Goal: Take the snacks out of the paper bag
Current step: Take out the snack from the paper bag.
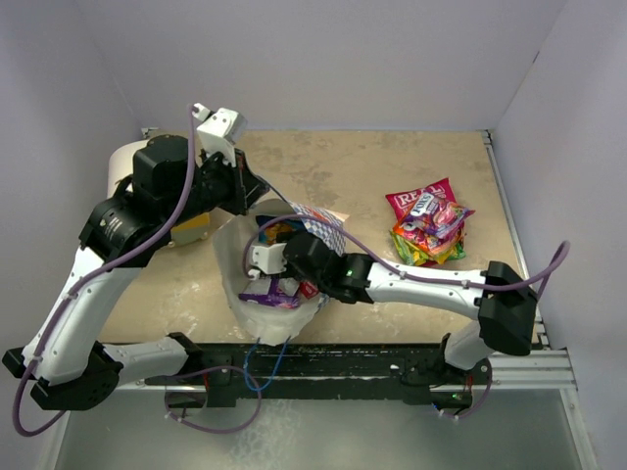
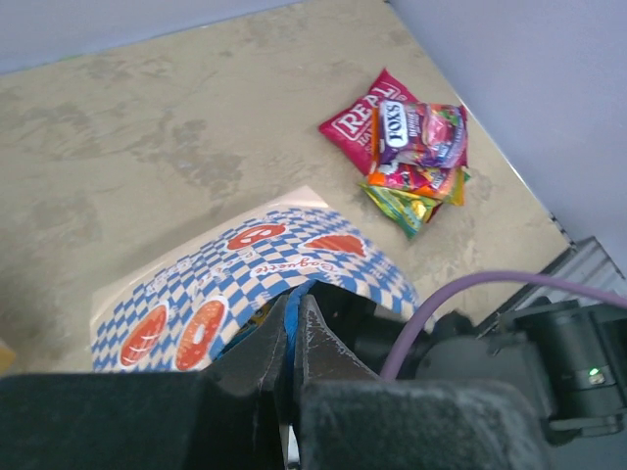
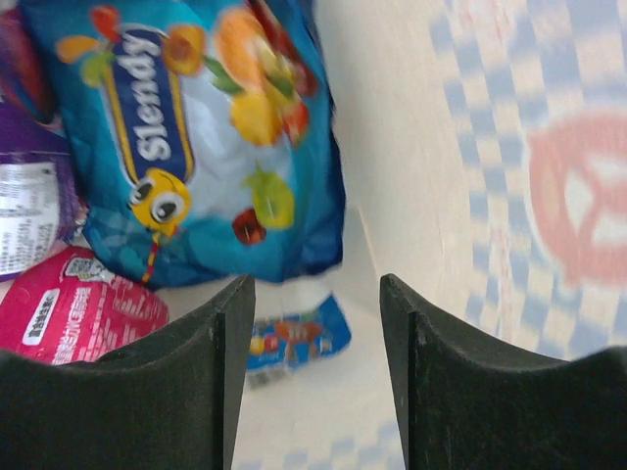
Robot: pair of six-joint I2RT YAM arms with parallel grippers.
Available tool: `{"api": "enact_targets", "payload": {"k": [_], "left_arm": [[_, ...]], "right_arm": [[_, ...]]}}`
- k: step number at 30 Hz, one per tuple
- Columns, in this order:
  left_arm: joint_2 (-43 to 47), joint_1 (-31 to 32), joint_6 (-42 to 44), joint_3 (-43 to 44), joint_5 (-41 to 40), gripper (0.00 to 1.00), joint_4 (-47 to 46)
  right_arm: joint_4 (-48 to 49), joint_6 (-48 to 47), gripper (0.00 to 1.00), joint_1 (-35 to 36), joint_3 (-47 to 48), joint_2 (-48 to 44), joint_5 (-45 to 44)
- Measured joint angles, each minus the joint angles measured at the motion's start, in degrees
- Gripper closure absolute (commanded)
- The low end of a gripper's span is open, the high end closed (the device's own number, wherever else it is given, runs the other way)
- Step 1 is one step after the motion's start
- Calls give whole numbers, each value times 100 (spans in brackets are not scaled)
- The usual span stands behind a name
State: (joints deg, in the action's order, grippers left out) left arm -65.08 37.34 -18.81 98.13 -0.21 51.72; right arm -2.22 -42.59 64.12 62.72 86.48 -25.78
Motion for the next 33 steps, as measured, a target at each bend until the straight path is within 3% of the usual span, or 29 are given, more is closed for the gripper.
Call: {"api": "enact_targets", "payload": {"k": [8,15,22,28,33], "left_arm": [[109,20,144,4,-328,100,-11],[-131,17,192,2,542,100,-328],[-280,17,142,-39,1058,100,-463],[-284,17,81,-39,1176,100,-507],[-284,17,37,-39,1202,100,-538]], "right_arm": [[264,-468,39,-704,31,-46,896],[164,-1123,29,-662,13,-39,1735],[72,-1626,29,-407,-166,-612,2393],[321,-1421,31,-210,-144,-492,2542],[702,-876,31,-151,243,341,2096]]}}
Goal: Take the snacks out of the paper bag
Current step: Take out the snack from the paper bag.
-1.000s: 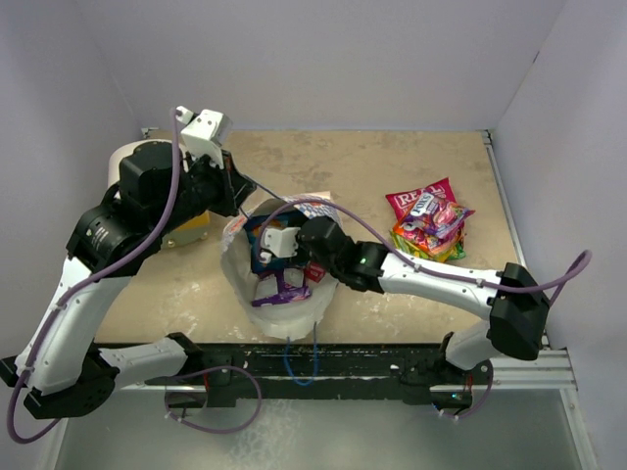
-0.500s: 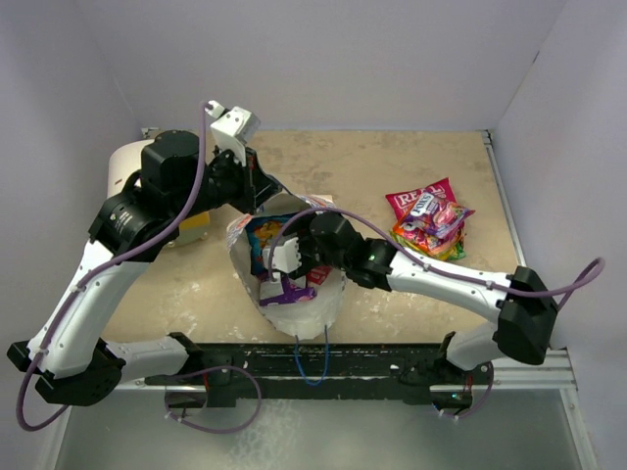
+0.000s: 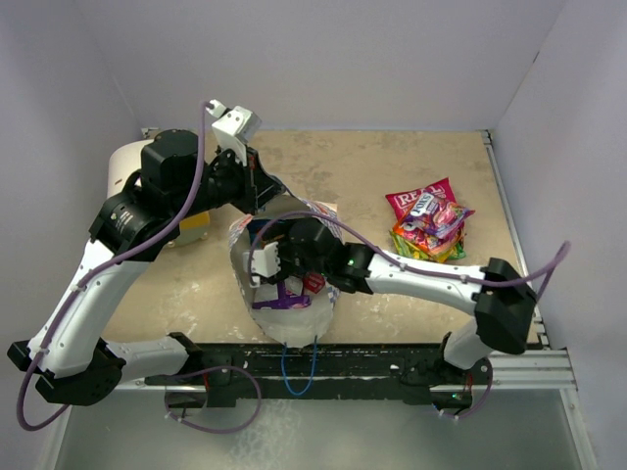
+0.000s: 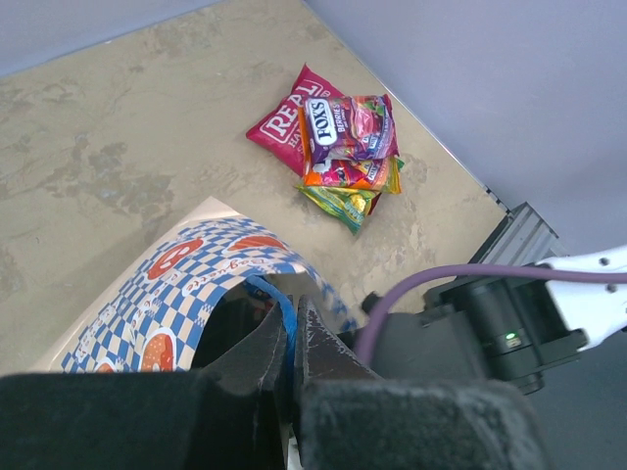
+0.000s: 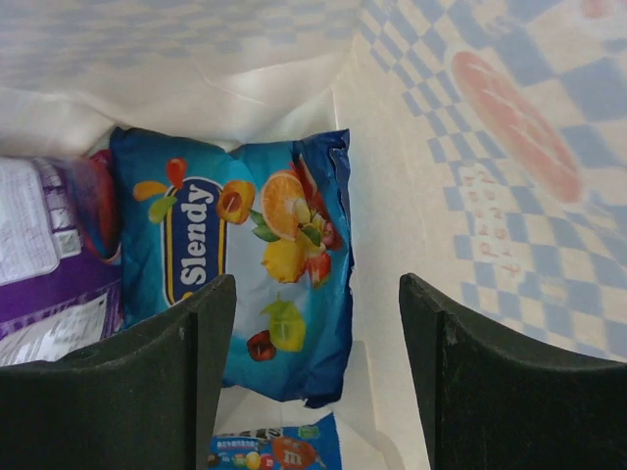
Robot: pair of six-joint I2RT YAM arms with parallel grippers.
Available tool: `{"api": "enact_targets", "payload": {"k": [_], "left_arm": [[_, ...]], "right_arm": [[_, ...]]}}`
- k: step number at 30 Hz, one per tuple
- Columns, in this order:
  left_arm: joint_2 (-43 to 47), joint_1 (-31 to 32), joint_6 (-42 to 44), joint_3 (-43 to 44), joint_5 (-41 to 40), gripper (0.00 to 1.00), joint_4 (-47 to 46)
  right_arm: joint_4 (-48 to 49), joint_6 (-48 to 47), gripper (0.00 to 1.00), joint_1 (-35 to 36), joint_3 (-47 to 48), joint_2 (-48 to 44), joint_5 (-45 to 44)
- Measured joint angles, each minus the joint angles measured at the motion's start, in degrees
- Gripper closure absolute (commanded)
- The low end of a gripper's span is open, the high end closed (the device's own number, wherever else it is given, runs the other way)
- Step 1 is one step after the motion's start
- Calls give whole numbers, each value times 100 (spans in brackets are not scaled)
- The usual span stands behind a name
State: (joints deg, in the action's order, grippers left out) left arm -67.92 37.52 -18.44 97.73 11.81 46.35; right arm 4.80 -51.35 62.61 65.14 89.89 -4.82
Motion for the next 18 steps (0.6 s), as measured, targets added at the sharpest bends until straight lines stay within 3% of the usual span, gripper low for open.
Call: {"api": "enact_targets", "payload": {"k": [6,18], "left_arm": [[-11,0,2,2,31,100,0],[-74,0,50,20,-17,100,4]], "right_arm": [[85,348,36,-44,348,671,-470],[74,455,40,-632,411,750,-623]]}}
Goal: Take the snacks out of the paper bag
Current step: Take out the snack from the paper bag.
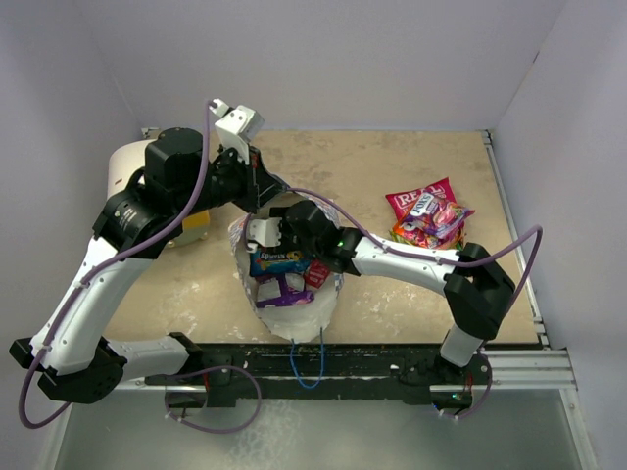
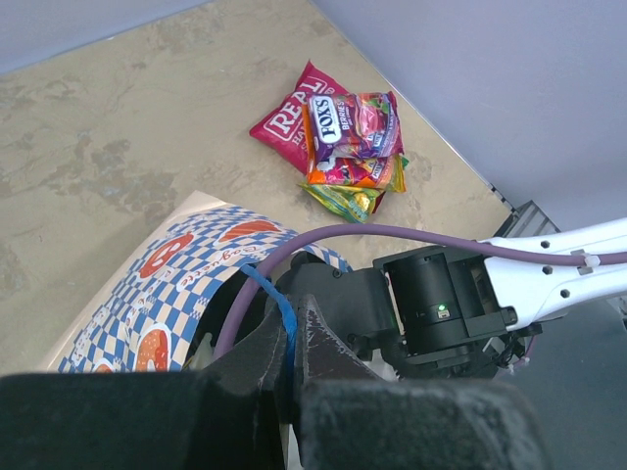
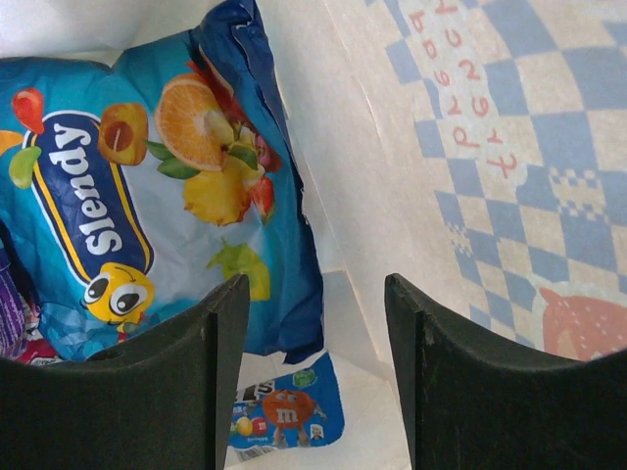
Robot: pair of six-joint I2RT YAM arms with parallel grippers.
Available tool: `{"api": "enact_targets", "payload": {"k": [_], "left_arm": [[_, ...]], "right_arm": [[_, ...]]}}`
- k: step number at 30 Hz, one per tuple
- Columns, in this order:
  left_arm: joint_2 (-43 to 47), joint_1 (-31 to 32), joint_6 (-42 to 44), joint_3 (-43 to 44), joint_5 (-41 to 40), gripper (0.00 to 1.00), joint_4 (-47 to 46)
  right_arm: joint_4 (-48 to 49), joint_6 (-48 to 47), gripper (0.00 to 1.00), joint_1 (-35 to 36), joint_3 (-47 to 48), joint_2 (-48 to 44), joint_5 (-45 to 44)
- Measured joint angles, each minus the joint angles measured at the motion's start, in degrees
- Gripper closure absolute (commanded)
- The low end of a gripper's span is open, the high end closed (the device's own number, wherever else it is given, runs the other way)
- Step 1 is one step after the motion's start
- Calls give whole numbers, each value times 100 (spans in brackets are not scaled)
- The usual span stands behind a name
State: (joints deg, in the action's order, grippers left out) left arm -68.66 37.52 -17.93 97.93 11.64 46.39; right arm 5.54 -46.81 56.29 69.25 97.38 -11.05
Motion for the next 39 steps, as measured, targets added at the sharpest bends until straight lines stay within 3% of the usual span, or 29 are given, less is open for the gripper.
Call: {"api": "enact_targets", "payload": {"k": [23,34,39], "left_arm": [[-37,-39,105,-2,61,100,4],[-87,-37,94,-2,-153,100,96],[-72,-37,94,-2,-507,100,138]], "right_arm": [[223,-33,36,-278,839,1384,-328],[977,-55,35,-354,835,1751,-74],[1224,28,30,-382,197,1340,168]]}}
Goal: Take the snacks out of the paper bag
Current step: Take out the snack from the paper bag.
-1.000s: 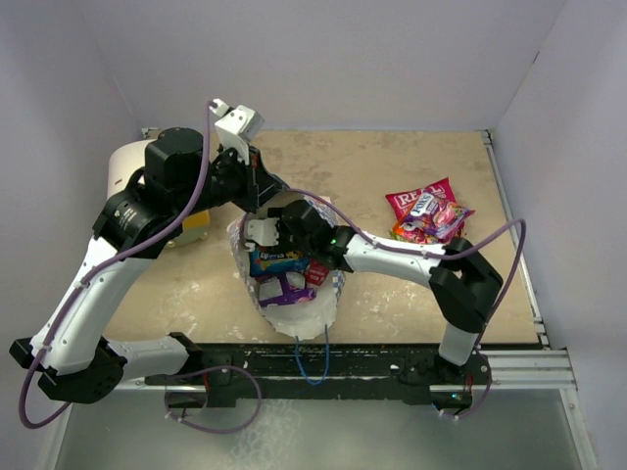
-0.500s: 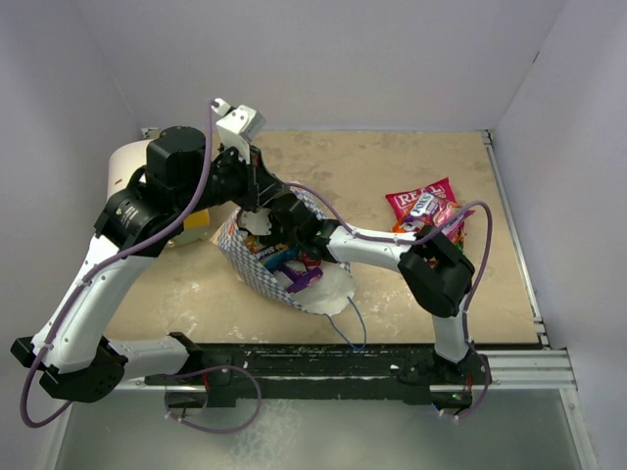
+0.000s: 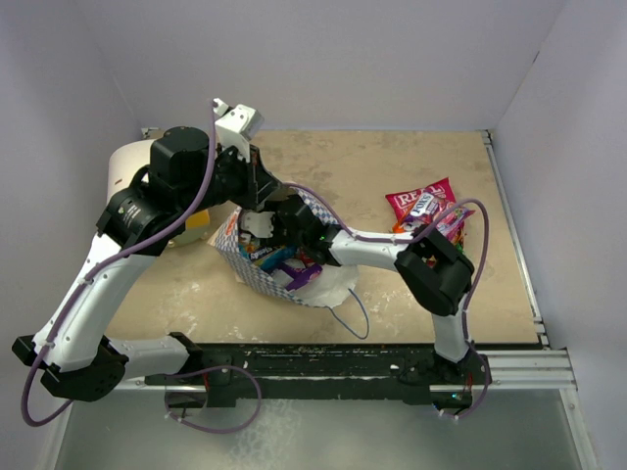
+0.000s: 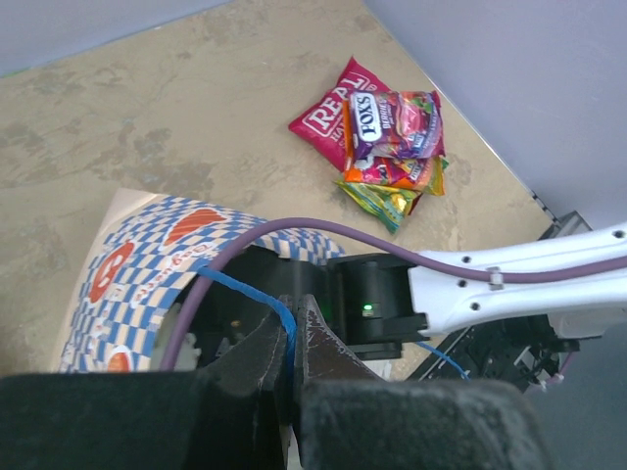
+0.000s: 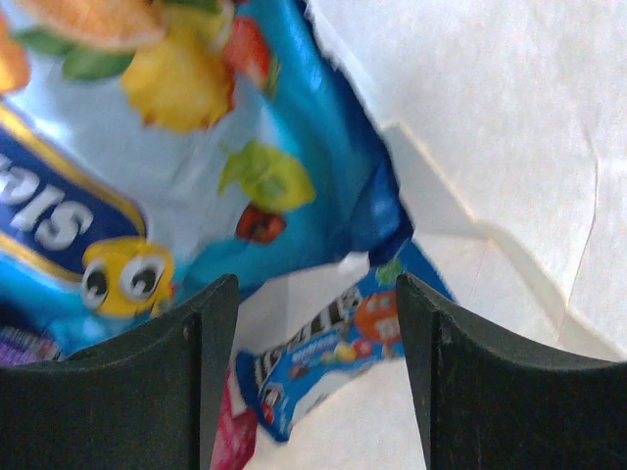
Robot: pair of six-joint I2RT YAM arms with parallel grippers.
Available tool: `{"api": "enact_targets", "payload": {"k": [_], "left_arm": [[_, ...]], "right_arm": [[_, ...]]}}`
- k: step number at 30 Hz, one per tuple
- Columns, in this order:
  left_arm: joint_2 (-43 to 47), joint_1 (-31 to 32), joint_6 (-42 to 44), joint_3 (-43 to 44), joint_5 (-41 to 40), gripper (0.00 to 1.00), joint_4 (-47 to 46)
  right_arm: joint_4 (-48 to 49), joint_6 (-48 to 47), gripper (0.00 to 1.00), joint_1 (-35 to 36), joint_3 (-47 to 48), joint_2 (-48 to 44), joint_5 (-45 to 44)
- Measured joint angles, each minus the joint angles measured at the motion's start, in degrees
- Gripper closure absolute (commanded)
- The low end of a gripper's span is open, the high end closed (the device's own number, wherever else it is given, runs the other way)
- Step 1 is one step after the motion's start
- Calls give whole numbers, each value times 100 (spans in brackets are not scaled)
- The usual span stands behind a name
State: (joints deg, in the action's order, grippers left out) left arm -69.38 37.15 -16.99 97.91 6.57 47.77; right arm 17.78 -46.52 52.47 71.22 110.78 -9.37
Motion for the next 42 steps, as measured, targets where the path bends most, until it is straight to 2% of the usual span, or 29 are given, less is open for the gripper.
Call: {"api": "enact_targets", "payload": {"k": [6,13,16,26,36,42], "left_arm": [[85,0,-13,0,-160,100,-24],[59,2,-39,0,422,100,-201],[-24,2,-39,20,658,100,-258],[-284,0,-39,157,1108,100,-350],[-428,0,-33,208,1215,100,-328],[-487,0,-35,227,1335,100,-313]], "right_arm": [[584,468,26,-31,-1086,-852,317],[1757,883,23,-28,-1478,-813,415],[1991,789,24,-31,-1325,-610,444],[1875,142,32,-48,-601,2,544],[1880,-267,26,7,-428,227,997],[1827,-428,33,50,-70,479,1174]]}}
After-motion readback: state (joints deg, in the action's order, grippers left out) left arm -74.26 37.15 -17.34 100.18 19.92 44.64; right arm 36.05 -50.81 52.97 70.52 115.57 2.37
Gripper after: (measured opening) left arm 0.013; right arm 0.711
